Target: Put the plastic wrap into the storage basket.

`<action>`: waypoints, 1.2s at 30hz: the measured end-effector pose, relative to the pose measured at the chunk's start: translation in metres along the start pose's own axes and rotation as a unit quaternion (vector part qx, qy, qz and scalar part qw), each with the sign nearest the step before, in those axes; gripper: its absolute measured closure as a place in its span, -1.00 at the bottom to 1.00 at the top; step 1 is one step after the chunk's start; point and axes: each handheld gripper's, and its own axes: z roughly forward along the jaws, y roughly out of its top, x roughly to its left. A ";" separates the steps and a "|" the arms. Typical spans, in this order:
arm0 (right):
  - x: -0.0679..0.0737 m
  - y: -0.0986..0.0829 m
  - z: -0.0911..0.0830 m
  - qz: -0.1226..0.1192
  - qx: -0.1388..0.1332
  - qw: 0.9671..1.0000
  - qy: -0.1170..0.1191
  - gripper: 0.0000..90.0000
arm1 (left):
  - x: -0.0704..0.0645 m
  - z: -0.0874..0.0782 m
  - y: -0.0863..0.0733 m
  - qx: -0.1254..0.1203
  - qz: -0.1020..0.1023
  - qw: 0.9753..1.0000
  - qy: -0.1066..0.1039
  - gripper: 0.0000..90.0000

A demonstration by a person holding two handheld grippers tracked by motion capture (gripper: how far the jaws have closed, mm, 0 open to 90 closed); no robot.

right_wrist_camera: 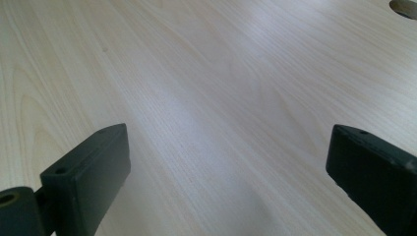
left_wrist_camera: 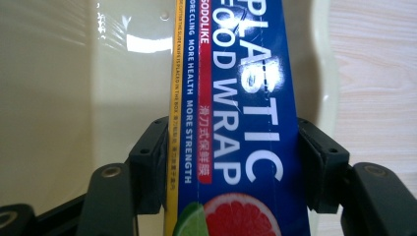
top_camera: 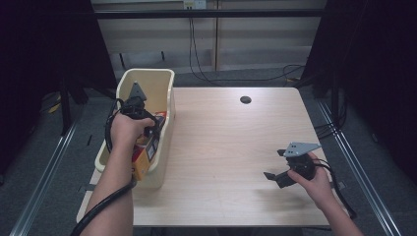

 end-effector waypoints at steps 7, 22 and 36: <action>-0.001 0.000 -0.002 -0.001 -0.004 1.000 -0.004 -0.94 | -0.004 -0.020 0.001 -0.028 0.007 1.000 -0.006 -0.16; 0.000 0.001 -0.004 0.002 -0.006 1.000 -0.003 -0.94 | -0.034 -0.050 0.003 -0.078 0.045 0.995 -0.051 -0.26; 0.001 0.001 -0.004 0.001 -0.006 1.000 -0.002 -0.94 | -0.063 -0.042 0.005 -0.100 0.072 0.988 -0.089 -0.50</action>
